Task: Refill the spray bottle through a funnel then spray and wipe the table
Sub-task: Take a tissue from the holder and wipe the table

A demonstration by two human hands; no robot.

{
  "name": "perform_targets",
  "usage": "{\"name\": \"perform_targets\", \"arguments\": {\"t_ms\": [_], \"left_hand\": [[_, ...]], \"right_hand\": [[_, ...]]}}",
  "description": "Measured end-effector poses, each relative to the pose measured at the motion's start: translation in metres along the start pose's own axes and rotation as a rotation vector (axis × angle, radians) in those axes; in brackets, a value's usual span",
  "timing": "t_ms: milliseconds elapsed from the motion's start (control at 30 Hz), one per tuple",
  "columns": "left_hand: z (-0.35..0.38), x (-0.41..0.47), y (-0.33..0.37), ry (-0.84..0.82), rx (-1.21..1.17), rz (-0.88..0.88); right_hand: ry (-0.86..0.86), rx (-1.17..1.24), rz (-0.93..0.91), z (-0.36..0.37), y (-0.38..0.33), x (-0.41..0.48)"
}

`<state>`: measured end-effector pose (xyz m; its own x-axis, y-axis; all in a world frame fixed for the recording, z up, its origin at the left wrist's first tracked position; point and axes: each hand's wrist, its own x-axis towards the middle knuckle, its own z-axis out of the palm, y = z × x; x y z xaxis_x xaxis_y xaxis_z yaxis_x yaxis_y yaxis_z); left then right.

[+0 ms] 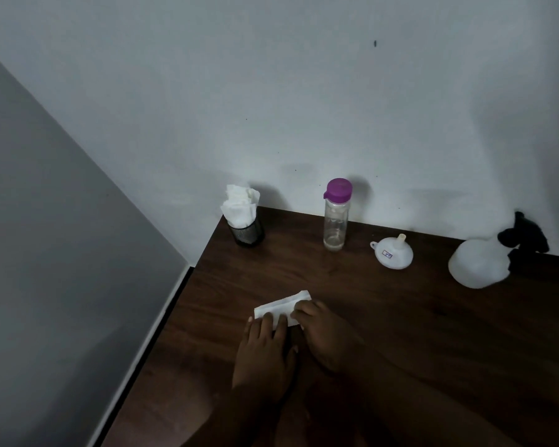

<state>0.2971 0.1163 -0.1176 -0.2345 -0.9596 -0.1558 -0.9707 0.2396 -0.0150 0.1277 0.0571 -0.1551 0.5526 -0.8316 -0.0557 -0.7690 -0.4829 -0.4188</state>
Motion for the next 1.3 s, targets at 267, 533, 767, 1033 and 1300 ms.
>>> {"name": "perform_targets", "arguments": {"t_ms": [267,533,767,1033,1300], "left_hand": [[-0.001,-0.001,0.041,0.01,0.032,0.005],[0.002,0.004,0.086,0.019,0.0,0.05],[0.0,0.008,0.131,0.012,-0.007,0.104],[0.002,0.017,0.181,0.011,-0.015,0.146],[0.009,0.022,0.224,0.043,-0.089,0.191]], "right_hand": [[0.02,0.042,-0.027,-0.016,0.027,-0.035],[0.023,0.069,0.009,-0.035,0.054,-0.074],[0.026,0.084,0.041,-0.051,0.081,-0.111],[0.051,0.086,0.125,-0.067,0.111,-0.153],[0.082,0.009,0.115,-0.079,0.143,-0.19]]}}
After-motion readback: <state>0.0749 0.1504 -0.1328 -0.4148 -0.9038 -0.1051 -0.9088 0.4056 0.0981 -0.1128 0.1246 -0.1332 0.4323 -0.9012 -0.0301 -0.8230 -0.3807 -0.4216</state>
